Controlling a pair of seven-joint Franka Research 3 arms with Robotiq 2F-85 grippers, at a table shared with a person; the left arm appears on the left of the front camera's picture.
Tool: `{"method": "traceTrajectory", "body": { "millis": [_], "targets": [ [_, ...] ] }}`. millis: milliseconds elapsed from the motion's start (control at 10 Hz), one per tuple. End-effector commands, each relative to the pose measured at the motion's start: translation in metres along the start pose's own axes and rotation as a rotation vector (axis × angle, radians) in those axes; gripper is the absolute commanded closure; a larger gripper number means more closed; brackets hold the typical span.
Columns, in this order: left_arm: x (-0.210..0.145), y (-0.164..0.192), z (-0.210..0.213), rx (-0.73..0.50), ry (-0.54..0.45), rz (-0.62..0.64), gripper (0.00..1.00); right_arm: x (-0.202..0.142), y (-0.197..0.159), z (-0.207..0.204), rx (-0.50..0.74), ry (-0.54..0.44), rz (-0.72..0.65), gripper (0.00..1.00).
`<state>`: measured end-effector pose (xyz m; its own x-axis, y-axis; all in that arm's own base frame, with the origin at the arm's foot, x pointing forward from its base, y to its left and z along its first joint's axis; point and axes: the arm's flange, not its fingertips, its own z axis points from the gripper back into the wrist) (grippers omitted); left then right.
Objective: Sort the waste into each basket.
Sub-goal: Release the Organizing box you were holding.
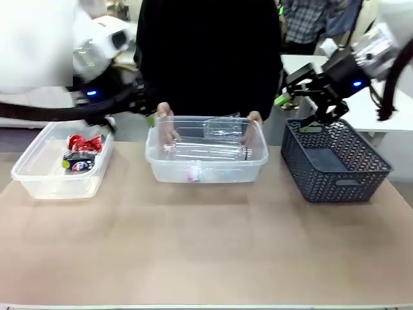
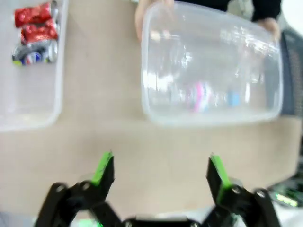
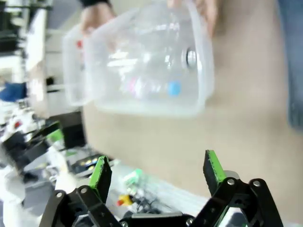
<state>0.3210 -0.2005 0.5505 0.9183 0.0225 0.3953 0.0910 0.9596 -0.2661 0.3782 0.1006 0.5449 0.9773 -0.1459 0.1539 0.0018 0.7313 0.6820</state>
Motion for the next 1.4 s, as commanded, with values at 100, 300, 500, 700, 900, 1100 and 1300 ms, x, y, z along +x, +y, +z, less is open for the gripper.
{"method": "traceTrajectory", "body": {
  "millis": [100,300,500,700,900,1100,1300],
  "targets": [
    [-0.054,0.023,0.031,-0.112,0.035,-0.048,0.00,-0.071,-0.048,0.073,0.081,-0.105,-0.143,0.00],
    [-0.024,0.004,0.024,-0.012,0.028,-0.017,0.00,-0.059,-0.034,0.067,0.093,-0.052,-0.087,0.00],
    [-0.024,0.004,0.024,-0.012,0.028,-0.017,0.00,-0.059,-0.034,0.067,0.093,-0.052,-0.087,0.00],
    [-0.024,0.004,0.024,-0.012,0.028,-0.017,0.00,-0.059,-0.034,0.067,0.093,-0.052,-0.087,0.00],
    [-0.024,0.005,0.022,-0.005,0.039,-0.006,0.00,-0.064,-0.042,0.074,0.124,0.016,-0.120,0.00],
    [-0.014,0.062,0.058,-0.647,0.134,0.076,0.00,-0.063,-0.061,0.137,0.611,0.182,-0.307,0.00],
    [-0.024,0.147,0.066,-1.011,0.116,0.330,0.00,-0.066,-0.103,0.192,0.828,0.115,-0.547,0.00]
  ]
}}
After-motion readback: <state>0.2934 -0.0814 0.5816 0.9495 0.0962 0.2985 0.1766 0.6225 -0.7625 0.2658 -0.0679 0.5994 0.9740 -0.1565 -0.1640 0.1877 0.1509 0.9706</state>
